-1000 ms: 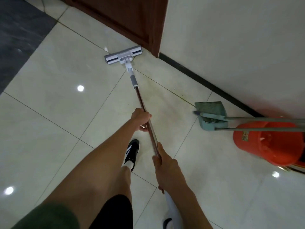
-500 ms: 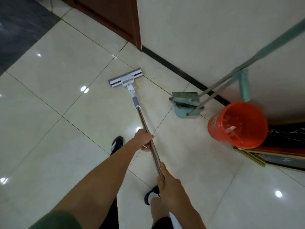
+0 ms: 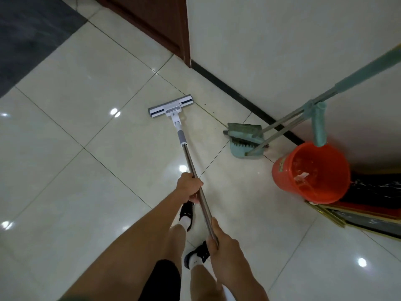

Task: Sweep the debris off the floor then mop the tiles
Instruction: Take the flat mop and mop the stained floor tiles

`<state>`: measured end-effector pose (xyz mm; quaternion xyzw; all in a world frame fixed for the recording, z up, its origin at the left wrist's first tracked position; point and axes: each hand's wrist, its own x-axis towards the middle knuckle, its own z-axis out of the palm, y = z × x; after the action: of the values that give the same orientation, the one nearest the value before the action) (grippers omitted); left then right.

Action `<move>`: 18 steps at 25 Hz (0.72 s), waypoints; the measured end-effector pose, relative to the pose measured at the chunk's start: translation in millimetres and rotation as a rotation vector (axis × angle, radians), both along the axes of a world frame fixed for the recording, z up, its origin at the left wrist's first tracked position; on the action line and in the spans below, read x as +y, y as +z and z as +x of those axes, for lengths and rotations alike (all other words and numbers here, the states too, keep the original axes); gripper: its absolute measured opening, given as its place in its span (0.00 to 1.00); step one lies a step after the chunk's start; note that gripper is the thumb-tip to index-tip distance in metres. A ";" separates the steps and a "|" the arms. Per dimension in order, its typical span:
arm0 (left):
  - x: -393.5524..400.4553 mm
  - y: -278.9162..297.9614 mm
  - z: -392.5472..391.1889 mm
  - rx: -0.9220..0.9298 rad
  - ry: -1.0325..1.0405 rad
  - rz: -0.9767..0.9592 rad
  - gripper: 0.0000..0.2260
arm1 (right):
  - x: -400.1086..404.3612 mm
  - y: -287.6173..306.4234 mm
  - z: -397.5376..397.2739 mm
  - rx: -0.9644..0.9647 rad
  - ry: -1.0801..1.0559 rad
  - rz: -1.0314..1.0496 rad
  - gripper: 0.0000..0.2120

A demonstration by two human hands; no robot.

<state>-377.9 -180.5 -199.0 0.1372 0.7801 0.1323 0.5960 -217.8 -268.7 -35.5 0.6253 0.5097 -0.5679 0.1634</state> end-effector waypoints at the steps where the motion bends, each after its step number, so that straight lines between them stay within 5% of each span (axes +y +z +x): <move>1: 10.9 -1.9 -7.6 -0.002 0.012 0.013 0.07 | 12.5 -2.1 -7.6 -0.004 0.014 0.005 0.26; 10: 155.9 -28.9 -113.2 0.065 0.115 0.109 0.03 | 149.5 -48.6 -102.8 0.051 0.047 0.189 0.25; 18: 126.8 -36.6 -77.2 0.039 0.123 0.087 0.04 | 125.7 -43.2 -75.9 -0.006 0.041 0.129 0.26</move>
<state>-455.1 -53.8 -235.5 0.1174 0.7920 0.1998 0.5648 -293.7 -143.0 -78.8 0.6256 0.5576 -0.5285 0.1358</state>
